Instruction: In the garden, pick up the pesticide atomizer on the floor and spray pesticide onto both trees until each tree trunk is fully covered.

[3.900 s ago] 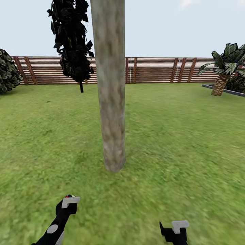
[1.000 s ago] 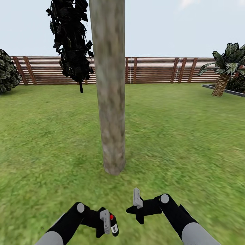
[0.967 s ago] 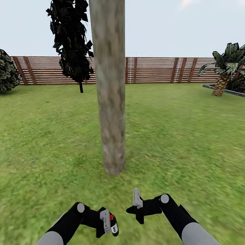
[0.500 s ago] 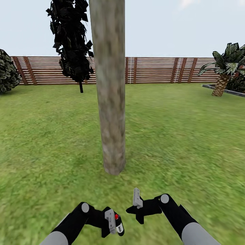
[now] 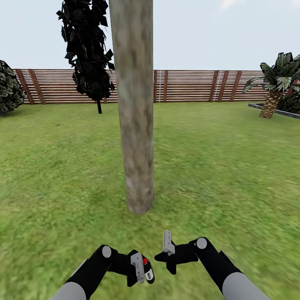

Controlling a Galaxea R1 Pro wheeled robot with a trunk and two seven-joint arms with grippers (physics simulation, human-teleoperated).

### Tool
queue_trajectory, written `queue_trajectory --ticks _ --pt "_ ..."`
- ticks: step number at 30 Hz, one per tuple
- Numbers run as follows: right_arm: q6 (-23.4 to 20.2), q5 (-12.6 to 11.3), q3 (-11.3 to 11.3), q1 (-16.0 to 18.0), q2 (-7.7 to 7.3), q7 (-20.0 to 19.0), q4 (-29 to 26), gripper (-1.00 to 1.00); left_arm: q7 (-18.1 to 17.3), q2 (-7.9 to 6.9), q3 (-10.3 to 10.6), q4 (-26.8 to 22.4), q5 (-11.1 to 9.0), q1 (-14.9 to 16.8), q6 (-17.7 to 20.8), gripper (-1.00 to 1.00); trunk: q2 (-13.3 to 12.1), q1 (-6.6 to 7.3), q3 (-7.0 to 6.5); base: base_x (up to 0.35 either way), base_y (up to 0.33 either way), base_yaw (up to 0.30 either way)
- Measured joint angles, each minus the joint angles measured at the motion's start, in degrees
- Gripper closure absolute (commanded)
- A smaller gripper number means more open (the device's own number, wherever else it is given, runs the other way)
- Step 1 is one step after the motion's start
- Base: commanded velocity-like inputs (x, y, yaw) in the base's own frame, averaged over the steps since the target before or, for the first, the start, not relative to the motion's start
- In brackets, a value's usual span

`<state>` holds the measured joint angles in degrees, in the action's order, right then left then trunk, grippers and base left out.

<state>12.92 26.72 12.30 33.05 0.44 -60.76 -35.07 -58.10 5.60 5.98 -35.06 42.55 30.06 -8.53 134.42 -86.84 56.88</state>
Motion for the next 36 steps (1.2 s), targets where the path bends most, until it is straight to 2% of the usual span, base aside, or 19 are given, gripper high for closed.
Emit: queue_trajectory --ticks 26,36 --pt "0.0 0.0 0.0 0.0 0.0 0.03 0.0 1.0 0.0 1.71 0.09 0.0 0.01 0.0 0.01 1.0 0.0 0.0 0.0 0.0 0.0 0.0" --pt "0.0 0.0 0.0 0.02 0.0 0.03 0.0 1.0 0.02 1.84 0.09 0.0 0.01 0.04 0.1 1.0 0.0 0.0 0.0 0.0 0.0 0.0"
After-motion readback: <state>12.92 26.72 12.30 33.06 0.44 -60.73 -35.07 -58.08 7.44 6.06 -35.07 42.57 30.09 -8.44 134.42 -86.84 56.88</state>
